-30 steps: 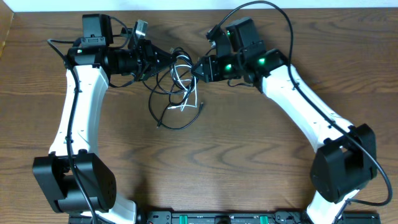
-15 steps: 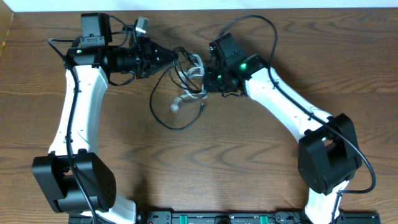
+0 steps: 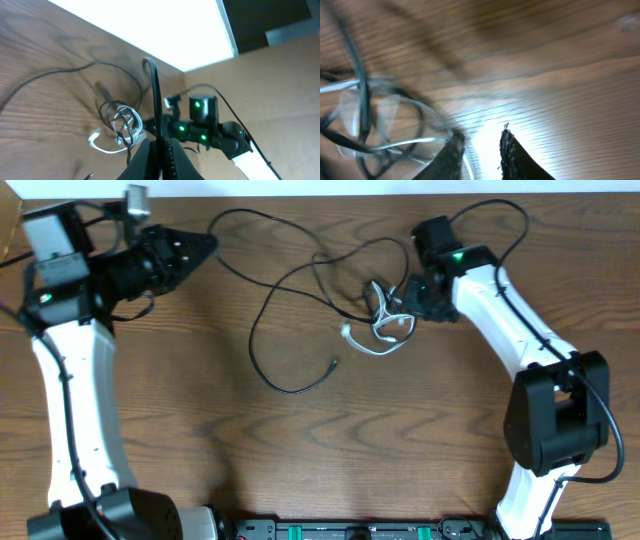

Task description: Untangle cables

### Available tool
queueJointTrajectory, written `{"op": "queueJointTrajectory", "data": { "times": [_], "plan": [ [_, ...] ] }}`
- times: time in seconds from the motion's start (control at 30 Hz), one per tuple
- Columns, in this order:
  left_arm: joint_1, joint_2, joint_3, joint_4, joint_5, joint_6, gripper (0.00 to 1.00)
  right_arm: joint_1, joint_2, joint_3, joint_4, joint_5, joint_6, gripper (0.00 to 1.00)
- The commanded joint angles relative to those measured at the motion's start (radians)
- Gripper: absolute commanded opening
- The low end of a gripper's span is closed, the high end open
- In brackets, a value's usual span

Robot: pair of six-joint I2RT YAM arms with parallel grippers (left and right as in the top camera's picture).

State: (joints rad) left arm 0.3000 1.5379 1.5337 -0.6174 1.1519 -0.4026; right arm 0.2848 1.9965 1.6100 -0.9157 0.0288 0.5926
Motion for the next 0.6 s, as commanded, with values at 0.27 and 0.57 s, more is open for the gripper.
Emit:
{"op": "queueJointTrajectory", "data": {
  "times": [0.27, 0.57],
  "plan": [
    [0.094, -0.083, 0.020, 0.010, -0.068, -0.048, 0.07, -0.057, 0.014, -0.004, 0.009, -0.128, -0.245, 0.25],
    [-0.034, -0.130, 0.020, 0.047, -0.063, -0.089, 0.07, -0.026, -0.039, 0.008, 0.137, -0.569, -0.550, 0.40]
  ]
}}
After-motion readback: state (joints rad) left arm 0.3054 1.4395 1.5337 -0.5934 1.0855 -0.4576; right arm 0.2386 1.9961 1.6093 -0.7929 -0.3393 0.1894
